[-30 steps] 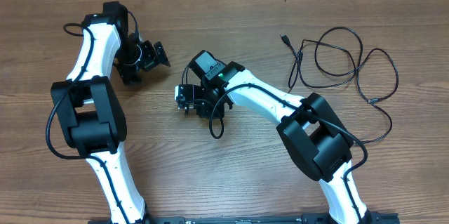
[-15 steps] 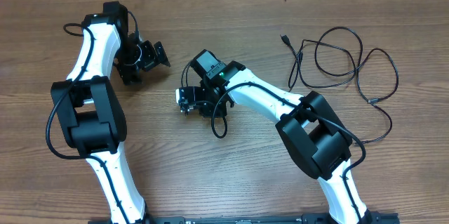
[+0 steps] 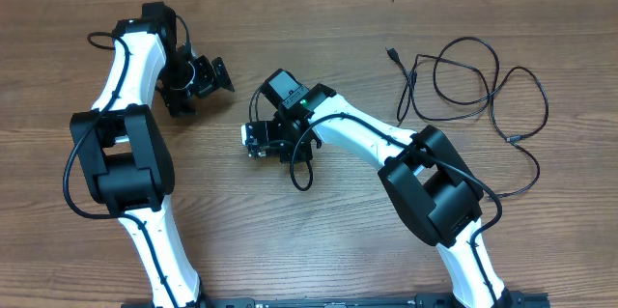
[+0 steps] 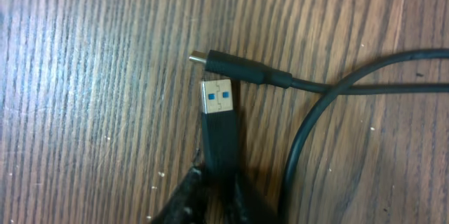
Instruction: Untangle cables
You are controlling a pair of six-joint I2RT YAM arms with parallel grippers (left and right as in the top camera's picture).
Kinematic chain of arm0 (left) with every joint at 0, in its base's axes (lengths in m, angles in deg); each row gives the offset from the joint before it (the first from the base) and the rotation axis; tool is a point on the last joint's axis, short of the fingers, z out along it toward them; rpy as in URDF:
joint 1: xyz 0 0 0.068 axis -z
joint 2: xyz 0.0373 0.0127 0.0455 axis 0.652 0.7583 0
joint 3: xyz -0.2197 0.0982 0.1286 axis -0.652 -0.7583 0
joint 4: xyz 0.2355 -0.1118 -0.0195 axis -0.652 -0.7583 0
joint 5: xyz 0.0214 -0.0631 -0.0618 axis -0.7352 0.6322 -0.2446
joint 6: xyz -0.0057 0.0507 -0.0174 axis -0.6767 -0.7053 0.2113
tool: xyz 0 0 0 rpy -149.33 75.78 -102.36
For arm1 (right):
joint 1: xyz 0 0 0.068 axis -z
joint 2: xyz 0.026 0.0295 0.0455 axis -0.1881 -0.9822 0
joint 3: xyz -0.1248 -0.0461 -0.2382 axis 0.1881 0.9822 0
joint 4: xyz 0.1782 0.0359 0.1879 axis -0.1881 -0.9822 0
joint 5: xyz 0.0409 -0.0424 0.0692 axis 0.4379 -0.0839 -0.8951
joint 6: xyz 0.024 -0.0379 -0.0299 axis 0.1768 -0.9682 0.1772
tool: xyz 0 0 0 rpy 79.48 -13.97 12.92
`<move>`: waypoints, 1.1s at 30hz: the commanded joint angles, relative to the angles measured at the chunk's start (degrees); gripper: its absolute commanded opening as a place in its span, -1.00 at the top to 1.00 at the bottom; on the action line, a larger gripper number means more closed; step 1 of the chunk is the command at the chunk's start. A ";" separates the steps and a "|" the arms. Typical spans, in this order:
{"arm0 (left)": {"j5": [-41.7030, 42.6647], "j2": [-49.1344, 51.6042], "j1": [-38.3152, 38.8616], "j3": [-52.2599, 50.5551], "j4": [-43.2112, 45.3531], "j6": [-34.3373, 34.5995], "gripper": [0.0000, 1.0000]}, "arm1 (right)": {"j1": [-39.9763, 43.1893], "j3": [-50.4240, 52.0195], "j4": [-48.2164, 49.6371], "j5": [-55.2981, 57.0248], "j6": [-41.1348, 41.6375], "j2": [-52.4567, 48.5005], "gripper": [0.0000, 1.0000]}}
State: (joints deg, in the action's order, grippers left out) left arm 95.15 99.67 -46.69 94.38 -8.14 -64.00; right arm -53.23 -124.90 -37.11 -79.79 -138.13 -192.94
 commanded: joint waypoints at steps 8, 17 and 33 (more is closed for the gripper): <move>-0.46 0.28 0.39 0.79 0.04 -0.70 -0.99 | 0.02 0.98 -0.48 4.15 -0.07 -4.04 0.92; -0.46 0.28 0.39 0.79 0.04 -0.70 -0.99 | 0.02 0.98 -0.70 4.17 -0.07 -4.04 0.92; -0.46 0.28 0.39 0.79 0.04 -0.70 -0.99 | 0.02 0.98 -0.72 4.15 -0.09 -4.04 0.46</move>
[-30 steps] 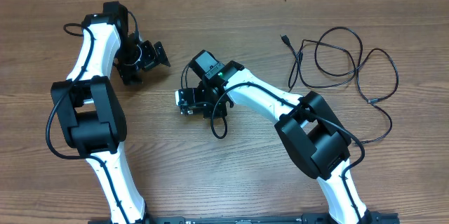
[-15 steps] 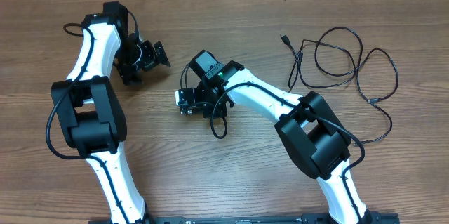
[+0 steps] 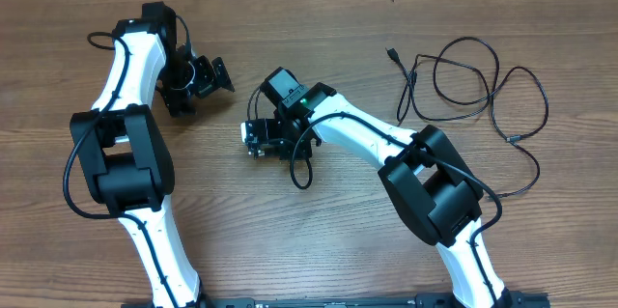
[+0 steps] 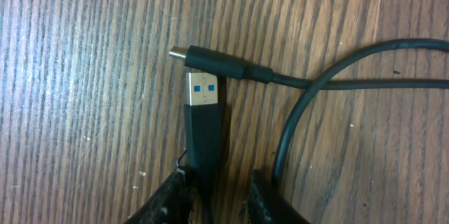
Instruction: Untangle cables
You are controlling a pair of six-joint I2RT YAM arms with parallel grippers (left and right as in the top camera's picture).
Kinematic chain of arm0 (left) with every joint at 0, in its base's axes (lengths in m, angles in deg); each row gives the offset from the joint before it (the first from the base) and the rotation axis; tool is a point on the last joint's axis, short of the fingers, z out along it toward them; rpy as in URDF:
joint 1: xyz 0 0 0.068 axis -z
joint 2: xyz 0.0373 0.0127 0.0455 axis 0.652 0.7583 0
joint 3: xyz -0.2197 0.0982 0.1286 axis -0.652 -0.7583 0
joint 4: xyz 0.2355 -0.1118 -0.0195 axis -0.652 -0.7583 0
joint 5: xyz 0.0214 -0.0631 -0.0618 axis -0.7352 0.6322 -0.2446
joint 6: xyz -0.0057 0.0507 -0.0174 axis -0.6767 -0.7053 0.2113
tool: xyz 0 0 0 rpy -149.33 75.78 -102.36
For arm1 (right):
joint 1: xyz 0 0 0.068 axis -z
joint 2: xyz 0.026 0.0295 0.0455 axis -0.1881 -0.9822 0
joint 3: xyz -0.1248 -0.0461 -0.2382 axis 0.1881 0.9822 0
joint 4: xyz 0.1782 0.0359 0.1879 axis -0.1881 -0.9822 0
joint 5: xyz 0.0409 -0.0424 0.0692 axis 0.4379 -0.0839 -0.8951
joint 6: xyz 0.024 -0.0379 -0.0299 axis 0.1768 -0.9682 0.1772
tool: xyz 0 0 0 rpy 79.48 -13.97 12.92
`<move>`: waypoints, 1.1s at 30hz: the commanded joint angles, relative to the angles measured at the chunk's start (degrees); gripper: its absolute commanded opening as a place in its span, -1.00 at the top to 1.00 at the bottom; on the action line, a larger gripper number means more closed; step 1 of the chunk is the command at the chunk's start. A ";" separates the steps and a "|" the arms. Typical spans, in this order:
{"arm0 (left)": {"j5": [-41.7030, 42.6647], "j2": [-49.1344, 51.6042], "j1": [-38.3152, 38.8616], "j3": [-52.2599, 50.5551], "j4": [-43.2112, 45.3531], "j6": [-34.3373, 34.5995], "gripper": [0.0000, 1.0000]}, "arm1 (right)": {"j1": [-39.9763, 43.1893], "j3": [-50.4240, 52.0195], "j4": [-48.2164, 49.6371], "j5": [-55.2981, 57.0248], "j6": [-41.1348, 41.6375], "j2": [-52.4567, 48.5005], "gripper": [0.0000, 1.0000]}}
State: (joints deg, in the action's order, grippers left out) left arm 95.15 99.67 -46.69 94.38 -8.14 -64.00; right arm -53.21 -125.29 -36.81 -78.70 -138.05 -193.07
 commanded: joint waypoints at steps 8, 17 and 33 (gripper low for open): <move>-0.46 0.28 0.42 0.79 0.04 -0.70 -0.99 | 0.00 1.38 -6.01 1.66 -0.17 -3.91 0.45; -0.46 0.28 0.42 0.79 0.04 -0.70 -0.99 | 0.00 1.38 -5.49 1.99 -0.15 -3.91 0.16; -0.46 0.28 0.42 0.79 0.04 -0.70 -0.99 | -0.11 -1.18 -0.76 4.42 5.44 0.68 -0.03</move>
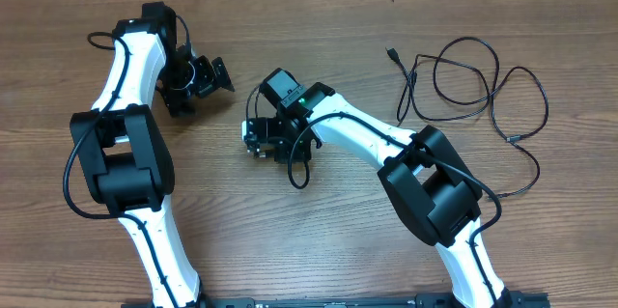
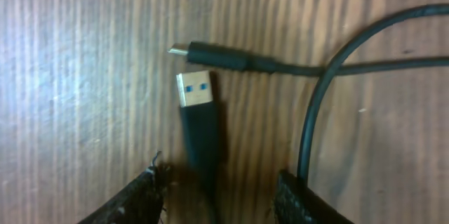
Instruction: Untangle cables
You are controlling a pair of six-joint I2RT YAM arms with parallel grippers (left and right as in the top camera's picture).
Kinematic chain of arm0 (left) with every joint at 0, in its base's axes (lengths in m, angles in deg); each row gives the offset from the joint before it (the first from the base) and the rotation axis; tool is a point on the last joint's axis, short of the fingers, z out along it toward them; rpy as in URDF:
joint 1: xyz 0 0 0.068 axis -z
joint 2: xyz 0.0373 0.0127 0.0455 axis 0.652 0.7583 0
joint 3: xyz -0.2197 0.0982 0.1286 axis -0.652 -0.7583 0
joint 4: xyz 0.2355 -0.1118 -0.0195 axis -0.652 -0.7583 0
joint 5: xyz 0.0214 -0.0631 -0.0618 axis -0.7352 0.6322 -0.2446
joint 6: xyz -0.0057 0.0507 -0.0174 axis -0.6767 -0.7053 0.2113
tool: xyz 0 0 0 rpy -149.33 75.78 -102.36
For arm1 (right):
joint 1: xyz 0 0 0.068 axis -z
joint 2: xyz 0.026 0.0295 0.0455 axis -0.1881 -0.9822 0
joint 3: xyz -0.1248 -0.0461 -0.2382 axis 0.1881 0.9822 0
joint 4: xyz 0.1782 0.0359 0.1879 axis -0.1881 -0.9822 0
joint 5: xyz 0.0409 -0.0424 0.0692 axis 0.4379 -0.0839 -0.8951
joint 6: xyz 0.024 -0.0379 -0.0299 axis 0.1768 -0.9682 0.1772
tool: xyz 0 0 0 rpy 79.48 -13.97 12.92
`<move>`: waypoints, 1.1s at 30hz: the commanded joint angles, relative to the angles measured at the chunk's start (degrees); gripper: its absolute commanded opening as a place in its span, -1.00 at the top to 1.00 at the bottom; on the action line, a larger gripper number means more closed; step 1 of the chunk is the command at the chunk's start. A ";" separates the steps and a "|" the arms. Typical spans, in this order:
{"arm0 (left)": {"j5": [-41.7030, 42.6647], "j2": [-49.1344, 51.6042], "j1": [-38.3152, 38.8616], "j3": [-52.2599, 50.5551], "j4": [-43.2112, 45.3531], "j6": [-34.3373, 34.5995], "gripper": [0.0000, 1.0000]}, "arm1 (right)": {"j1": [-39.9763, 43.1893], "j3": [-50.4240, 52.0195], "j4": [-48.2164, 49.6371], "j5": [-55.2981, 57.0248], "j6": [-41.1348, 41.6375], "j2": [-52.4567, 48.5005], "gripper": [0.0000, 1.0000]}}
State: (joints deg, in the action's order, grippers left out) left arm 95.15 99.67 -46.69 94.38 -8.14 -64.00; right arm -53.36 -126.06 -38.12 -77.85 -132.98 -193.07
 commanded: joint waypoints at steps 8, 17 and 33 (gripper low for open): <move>-0.44 0.28 0.44 0.79 0.07 -0.70 -0.99 | 0.17 -0.37 0.46 3.52 0.04 0.70 -0.06; -0.42 0.28 0.44 0.79 0.04 -0.70 -0.99 | 0.15 -0.39 -1.53 3.56 -0.92 3.32 -0.02; -0.39 0.28 0.44 0.79 0.04 -0.70 -0.99 | 0.28 -0.37 2.45 6.71 -1.11 4.24 -0.11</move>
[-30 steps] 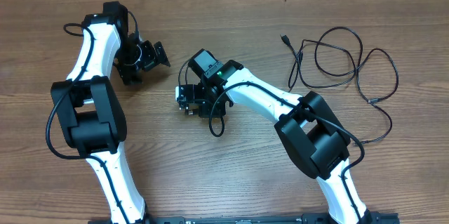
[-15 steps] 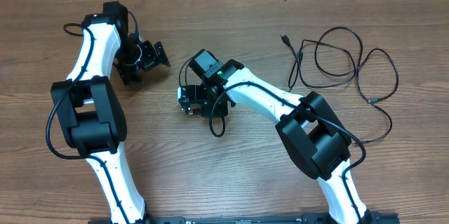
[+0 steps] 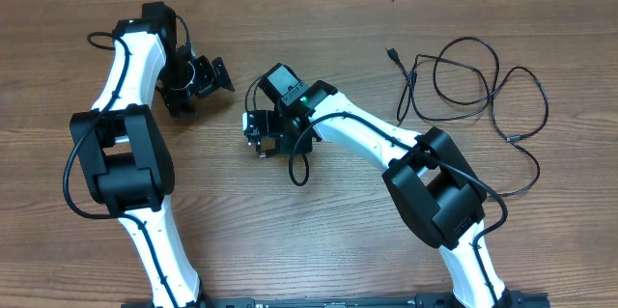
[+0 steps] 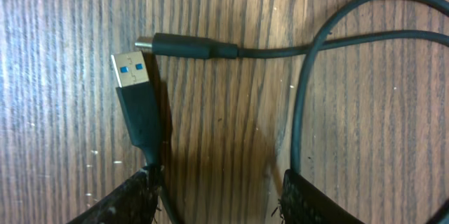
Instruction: Untangle cables
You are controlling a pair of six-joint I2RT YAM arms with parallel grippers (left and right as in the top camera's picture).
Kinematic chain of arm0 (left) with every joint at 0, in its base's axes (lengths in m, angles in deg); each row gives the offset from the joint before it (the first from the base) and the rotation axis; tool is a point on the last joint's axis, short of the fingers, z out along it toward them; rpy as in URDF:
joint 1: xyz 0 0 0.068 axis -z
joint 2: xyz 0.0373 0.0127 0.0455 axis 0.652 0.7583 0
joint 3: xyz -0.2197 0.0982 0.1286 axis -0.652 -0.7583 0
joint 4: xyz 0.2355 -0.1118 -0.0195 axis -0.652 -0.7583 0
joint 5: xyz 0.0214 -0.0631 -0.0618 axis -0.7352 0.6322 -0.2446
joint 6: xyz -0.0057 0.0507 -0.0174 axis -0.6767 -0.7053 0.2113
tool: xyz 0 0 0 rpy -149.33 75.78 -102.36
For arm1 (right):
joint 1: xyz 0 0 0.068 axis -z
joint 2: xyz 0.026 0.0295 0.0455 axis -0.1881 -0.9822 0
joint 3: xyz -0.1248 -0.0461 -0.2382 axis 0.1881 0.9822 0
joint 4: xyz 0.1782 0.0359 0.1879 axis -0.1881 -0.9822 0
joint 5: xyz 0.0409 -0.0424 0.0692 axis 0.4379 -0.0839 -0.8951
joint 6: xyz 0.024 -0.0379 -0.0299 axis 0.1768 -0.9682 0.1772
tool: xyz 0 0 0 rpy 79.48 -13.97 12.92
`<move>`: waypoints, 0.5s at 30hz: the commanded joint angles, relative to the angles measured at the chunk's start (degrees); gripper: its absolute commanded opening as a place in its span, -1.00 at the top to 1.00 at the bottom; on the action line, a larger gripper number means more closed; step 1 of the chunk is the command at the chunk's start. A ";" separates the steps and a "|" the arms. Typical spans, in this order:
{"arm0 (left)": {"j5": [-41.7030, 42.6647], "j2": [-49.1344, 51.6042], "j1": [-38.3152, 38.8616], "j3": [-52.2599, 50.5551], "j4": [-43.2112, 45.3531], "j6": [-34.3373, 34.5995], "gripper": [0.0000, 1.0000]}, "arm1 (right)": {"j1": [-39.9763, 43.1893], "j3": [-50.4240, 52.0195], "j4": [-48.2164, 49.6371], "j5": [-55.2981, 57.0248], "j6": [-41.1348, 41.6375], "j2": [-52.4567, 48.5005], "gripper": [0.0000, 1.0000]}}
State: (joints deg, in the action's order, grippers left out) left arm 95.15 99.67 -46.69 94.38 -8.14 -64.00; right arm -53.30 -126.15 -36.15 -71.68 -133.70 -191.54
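Observation:
A black cable with a USB-A plug [image 4: 137, 101], blue inside its metal tip, lies on the wood; its smaller plug [image 4: 184, 45] lies just beyond, and the cord [image 4: 302, 104] curves down the right. My right gripper [image 4: 219, 196] is open over bare wood, the USB-A plug's cord beside its left finger [image 4: 130, 199]. Overhead, that gripper [image 3: 255, 132] sits mid-table with the short cable's loop [image 3: 299, 165] below it. A second, long black cable [image 3: 483, 86] sprawls at the right. My left gripper [image 3: 217, 76] hovers at the upper left, open and holding nothing.
The wooden table [image 3: 319, 240] carries nothing else besides the two arms. The left arm's own black cabling [image 3: 97, 40] loops near the far left edge.
My right gripper has opened a little wider and shifted, so the USB-A plug now lies further left in its view, by the left finger. The left arm has not moved.
At first my right gripper was shut on the USB-A plug's body. Then its fingers stood slightly apart around the plug, then wide apart with the plug lying free on the wood. Now they stand open with the plug off to the left.

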 commanded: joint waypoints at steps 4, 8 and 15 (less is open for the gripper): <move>-0.39 0.28 0.44 0.79 0.04 -0.70 -0.99 | 0.20 -0.28 0.50 0.55 -0.42 2.71 -0.13; -0.39 0.28 0.44 0.79 0.07 -0.70 -0.99 | 0.20 -0.31 0.37 0.57 -0.44 2.73 -0.12; -0.39 0.28 0.44 0.79 0.07 -0.70 -0.99 | 2.12 -0.26 4.28 -1.81 -0.46 2.62 -0.38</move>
State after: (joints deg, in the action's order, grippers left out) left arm 95.15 99.67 -46.69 94.38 -8.14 -64.00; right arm -52.80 -126.15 -32.65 -71.40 -133.81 -191.54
